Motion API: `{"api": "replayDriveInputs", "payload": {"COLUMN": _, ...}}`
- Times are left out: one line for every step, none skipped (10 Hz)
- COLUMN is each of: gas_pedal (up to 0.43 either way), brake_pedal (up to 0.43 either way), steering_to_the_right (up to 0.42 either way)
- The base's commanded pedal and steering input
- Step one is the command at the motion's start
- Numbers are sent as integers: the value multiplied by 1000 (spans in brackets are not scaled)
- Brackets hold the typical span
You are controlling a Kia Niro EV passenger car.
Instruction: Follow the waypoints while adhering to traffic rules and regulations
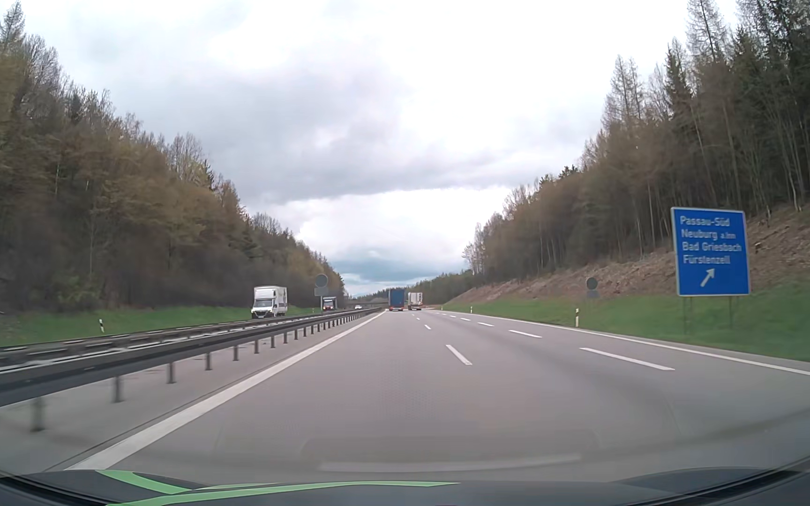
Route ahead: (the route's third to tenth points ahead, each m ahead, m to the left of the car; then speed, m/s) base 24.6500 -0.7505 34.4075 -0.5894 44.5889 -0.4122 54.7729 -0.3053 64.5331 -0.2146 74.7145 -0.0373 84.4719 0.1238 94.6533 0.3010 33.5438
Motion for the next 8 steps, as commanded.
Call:
{"api": "replayDriveInputs", "payload": {"gas_pedal": 67, "brake_pedal": 0, "steering_to_the_right": -2}}
{"api": "replayDriveInputs", "payload": {"gas_pedal": 67, "brake_pedal": 0, "steering_to_the_right": -2}}
{"api": "replayDriveInputs", "payload": {"gas_pedal": 79, "brake_pedal": 0, "steering_to_the_right": -2}}
{"api": "replayDriveInputs", "payload": {"gas_pedal": 87, "brake_pedal": 0, "steering_to_the_right": -2}}
{"api": "replayDriveInputs", "payload": {"gas_pedal": 87, "brake_pedal": 0, "steering_to_the_right": -2}}
{"api": "replayDriveInputs", "payload": {"gas_pedal": 98, "brake_pedal": 0, "steering_to_the_right": -2}}
{"api": "replayDriveInputs", "payload": {"gas_pedal": 98, "brake_pedal": 0, "steering_to_the_right": -2}}
{"api": "replayDriveInputs", "payload": {"gas_pedal": 98, "brake_pedal": 0, "steering_to_the_right": -2}}
